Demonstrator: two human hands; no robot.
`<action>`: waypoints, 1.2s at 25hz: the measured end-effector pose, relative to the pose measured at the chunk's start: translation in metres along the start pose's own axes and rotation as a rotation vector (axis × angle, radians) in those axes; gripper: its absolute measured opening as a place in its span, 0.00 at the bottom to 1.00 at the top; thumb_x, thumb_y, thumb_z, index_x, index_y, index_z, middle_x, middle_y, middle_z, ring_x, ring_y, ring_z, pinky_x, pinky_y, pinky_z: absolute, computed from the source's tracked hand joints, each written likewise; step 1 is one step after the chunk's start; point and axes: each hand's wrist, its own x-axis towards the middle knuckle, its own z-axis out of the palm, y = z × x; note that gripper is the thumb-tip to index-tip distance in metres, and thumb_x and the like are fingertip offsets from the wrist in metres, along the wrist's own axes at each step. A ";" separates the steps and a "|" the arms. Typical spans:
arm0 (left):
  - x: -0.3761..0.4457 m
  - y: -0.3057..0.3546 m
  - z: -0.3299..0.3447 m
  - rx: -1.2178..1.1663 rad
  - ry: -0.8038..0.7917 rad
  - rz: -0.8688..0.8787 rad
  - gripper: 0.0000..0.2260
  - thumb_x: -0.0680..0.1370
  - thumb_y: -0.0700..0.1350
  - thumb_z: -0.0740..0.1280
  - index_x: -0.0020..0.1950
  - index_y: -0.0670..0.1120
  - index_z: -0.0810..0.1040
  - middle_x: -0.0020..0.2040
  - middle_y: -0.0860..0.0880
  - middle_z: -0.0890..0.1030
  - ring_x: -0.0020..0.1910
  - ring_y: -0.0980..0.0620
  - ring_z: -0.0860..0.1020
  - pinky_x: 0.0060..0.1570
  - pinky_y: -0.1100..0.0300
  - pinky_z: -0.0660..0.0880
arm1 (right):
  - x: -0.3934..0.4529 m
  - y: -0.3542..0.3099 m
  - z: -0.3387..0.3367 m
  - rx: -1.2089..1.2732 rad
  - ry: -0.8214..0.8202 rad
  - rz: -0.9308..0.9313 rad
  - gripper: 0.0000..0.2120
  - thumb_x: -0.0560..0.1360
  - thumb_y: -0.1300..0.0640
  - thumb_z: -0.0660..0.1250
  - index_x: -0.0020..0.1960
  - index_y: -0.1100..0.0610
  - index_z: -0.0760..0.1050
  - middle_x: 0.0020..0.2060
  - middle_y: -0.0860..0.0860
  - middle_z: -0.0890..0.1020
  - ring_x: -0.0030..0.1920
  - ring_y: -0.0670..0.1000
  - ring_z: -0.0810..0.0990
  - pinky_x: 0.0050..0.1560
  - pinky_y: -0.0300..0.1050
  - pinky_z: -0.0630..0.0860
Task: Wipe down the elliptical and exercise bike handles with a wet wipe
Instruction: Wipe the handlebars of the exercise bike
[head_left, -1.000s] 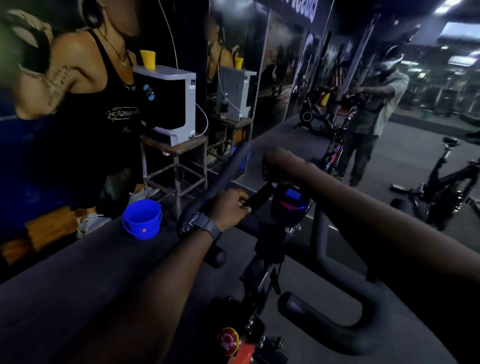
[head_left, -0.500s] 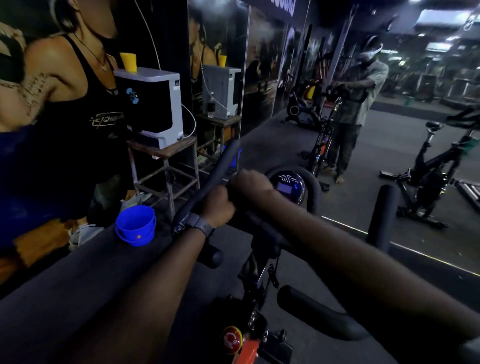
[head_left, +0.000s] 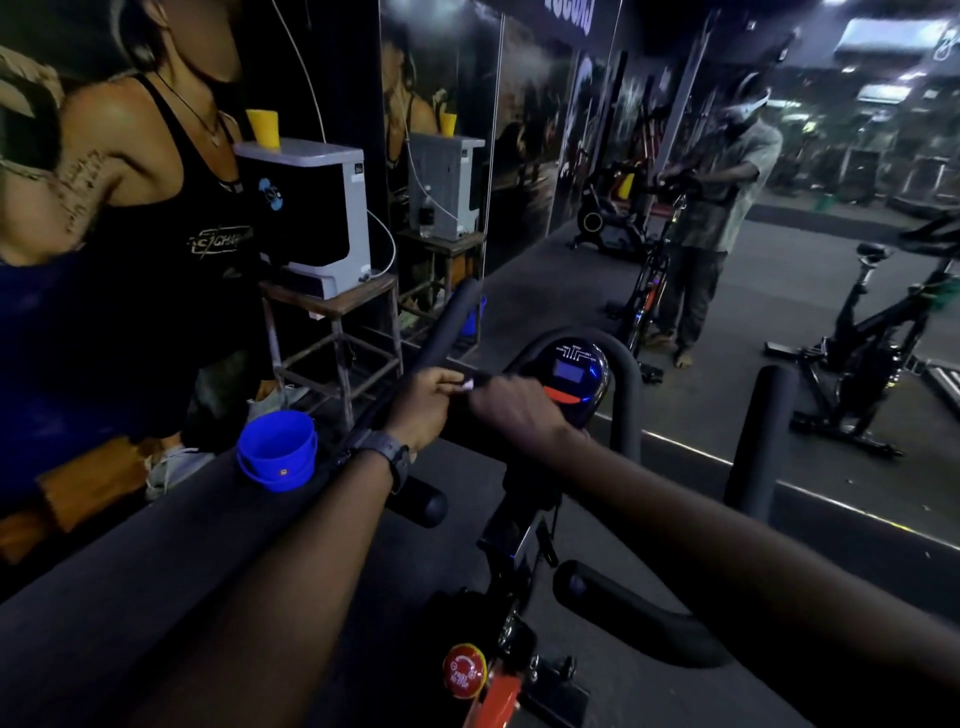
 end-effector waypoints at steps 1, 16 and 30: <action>-0.001 -0.001 0.001 0.043 -0.015 0.015 0.14 0.77 0.29 0.60 0.59 0.37 0.79 0.53 0.38 0.83 0.51 0.44 0.80 0.49 0.54 0.77 | 0.009 0.009 -0.001 -0.007 0.014 0.045 0.14 0.83 0.59 0.54 0.59 0.61 0.76 0.54 0.58 0.81 0.53 0.61 0.82 0.39 0.50 0.71; -0.021 -0.011 0.007 0.226 -0.100 0.175 0.11 0.76 0.35 0.68 0.56 0.44 0.80 0.50 0.44 0.84 0.49 0.45 0.82 0.49 0.42 0.80 | -0.031 0.006 0.014 0.094 -0.011 -0.069 0.11 0.80 0.57 0.61 0.57 0.63 0.76 0.55 0.59 0.79 0.56 0.60 0.80 0.49 0.54 0.79; -0.031 0.009 0.033 0.310 0.072 0.324 0.18 0.72 0.30 0.67 0.61 0.40 0.80 0.58 0.42 0.79 0.58 0.43 0.78 0.60 0.48 0.75 | -0.107 0.032 0.053 0.227 0.164 -0.093 0.28 0.72 0.45 0.45 0.63 0.54 0.73 0.57 0.55 0.77 0.54 0.57 0.76 0.44 0.53 0.79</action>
